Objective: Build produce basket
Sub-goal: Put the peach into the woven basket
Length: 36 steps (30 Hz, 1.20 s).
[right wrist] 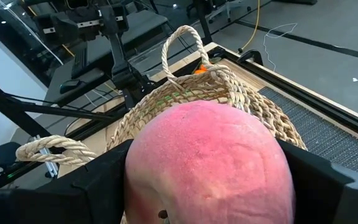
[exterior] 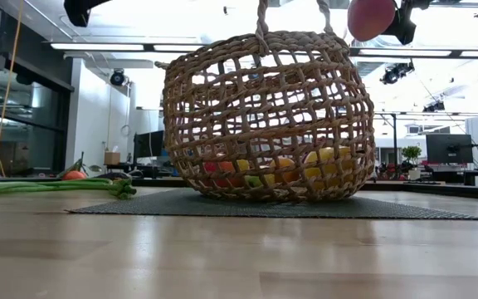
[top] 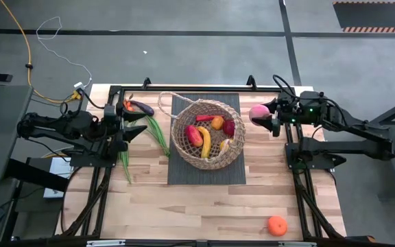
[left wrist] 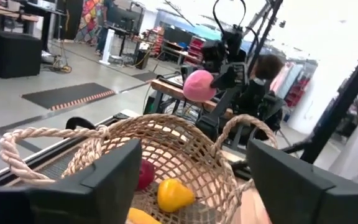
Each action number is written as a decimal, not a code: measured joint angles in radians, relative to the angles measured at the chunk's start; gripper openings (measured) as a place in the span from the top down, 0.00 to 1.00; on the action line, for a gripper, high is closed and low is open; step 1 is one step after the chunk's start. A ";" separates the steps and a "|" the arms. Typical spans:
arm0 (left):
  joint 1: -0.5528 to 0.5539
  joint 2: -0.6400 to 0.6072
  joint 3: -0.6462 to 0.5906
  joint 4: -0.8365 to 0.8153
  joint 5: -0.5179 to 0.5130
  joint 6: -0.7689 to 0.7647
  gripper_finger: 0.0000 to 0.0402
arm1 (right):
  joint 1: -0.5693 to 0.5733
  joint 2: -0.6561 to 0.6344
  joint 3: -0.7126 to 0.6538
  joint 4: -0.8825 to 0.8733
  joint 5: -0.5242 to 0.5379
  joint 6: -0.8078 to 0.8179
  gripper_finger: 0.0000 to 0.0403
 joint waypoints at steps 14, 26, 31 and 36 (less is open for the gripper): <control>0.000 0.129 0.108 -0.002 -0.015 0.044 0.14 | 0.000 0.023 -0.001 0.115 -0.037 0.139 0.21; 0.061 0.463 0.306 0.001 -0.045 0.430 0.14 | 0.057 0.295 0.000 0.625 -0.064 0.376 0.21; 0.094 0.576 0.376 0.008 -0.042 0.510 0.14 | 0.128 0.428 0.079 0.672 0.016 0.379 0.21; 0.106 0.670 0.424 0.114 -0.035 0.604 0.14 | 0.171 0.548 0.189 0.670 0.082 0.379 0.21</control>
